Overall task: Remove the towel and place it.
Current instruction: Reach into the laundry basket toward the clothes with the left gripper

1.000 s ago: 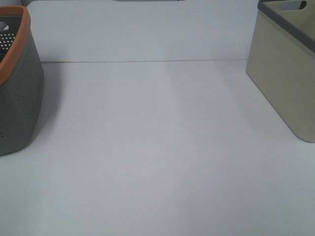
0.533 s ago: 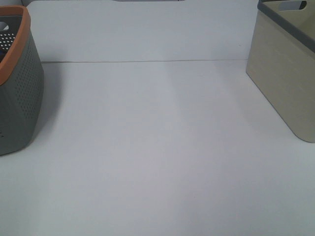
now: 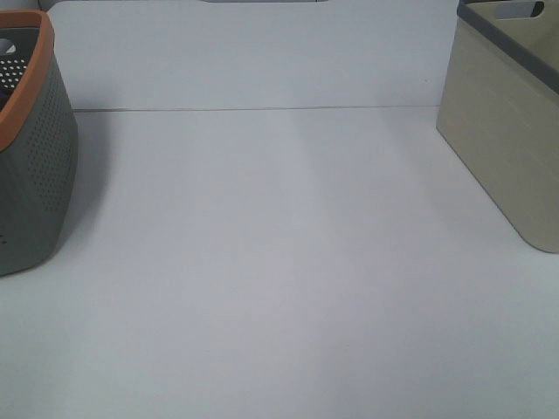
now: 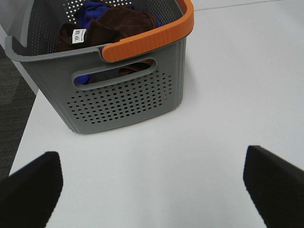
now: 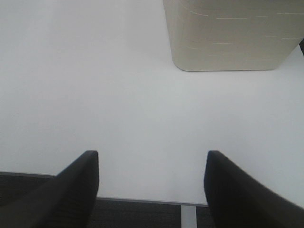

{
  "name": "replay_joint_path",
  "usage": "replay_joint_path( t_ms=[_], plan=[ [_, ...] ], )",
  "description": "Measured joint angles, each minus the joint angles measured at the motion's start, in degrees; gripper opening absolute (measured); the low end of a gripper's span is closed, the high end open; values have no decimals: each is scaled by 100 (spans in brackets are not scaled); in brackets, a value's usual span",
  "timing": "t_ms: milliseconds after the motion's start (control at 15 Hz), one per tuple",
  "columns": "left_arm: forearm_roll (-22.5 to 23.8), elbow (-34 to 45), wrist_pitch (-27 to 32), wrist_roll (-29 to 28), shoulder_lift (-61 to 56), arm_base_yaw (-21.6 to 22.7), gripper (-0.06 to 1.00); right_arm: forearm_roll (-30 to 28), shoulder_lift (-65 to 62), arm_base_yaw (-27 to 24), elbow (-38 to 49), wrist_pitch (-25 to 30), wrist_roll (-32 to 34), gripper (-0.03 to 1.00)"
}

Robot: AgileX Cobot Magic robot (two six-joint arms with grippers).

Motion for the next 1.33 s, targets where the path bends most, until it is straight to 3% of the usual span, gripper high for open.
replay_joint_path(
  t_ms=[1333],
  plan=[
    [0, 0, -6, 6, 0, 0, 99, 0, 0, 0, 0, 0, 0, 56]
  ],
)
